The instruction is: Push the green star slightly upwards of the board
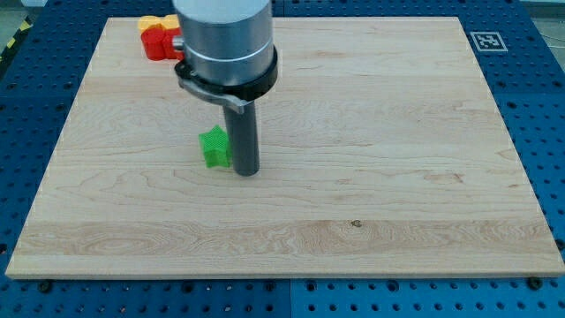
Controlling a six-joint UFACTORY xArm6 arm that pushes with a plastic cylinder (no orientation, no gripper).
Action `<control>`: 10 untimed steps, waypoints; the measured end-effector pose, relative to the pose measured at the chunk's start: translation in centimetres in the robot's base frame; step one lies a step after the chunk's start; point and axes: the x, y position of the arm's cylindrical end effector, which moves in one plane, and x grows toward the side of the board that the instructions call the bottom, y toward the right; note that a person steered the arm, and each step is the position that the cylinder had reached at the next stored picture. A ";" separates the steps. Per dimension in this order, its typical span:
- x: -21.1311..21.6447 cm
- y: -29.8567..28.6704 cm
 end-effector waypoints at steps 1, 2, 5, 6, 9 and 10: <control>-0.3 0.3; 0.2 0.3; -0.6 -4.9; -1.3 -4.9; -4.0 -6.1; -4.2 -6.1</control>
